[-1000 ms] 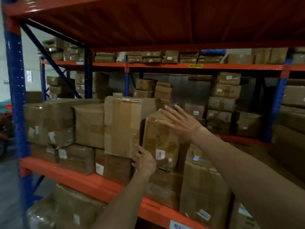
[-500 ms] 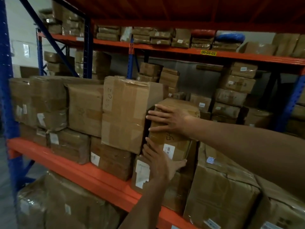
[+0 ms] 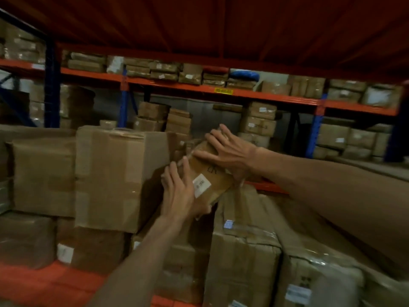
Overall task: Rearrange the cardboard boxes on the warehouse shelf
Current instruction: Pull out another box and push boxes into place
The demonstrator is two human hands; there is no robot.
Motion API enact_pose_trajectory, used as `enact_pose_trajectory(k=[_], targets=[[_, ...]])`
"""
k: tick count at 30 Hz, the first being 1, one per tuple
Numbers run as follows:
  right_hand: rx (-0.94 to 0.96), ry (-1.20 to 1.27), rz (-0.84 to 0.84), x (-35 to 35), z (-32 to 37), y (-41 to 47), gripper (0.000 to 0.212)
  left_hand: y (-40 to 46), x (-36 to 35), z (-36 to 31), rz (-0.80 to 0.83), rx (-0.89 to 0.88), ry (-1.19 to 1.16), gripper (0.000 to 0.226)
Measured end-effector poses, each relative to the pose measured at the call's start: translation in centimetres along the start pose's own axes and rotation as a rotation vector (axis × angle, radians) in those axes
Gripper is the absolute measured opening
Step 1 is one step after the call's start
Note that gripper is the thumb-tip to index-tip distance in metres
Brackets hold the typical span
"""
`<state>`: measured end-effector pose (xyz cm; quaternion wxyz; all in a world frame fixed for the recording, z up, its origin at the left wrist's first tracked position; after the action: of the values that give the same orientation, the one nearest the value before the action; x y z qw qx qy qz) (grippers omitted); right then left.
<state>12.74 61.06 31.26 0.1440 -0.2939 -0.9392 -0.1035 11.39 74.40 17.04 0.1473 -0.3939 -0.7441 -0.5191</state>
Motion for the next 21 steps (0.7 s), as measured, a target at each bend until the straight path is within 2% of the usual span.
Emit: enact_pose_trajectory(k=[4,8,12,15,21], targets=[[-0.202,0.091,0.007,-1.4,-2.1,-6.5,0.148,1.6,1.0,-4.9,0.032,-0.234,0.08,0.158],[-0.397,0.132,0.121,-2.8,-2.2,-14.8,0.144,1.1,-0.3,-11.3,0.093,-0.483,0.155,0.158],[-0.627,0.273,0.242,-5.5,1.7,-23.6,0.154,-1.6,-3.1,-17.2,0.131,-0.719,0.205,0.16],[-0.813,0.411,0.189,-8.4,5.6,-30.0,0.153,-4.8,-5.9,-21.8,0.111,-0.924,0.309,0.163],[-0.809,0.445,0.063,-12.4,6.3,-34.0,0.142,-7.0,-8.2,-24.3,0.07,-0.886,0.358,0.166]])
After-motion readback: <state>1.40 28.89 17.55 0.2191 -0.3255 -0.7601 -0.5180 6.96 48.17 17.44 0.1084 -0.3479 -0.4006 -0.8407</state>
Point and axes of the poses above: each hand's wrist, its own y-axis towards the middle knuckle, its own x-axis out of the back of the hand, z = x × y, the point moved 3 cm from there along y, towards the middle knuckle, and after that the axes turned 1 degree about x, right-handed, at the moved point
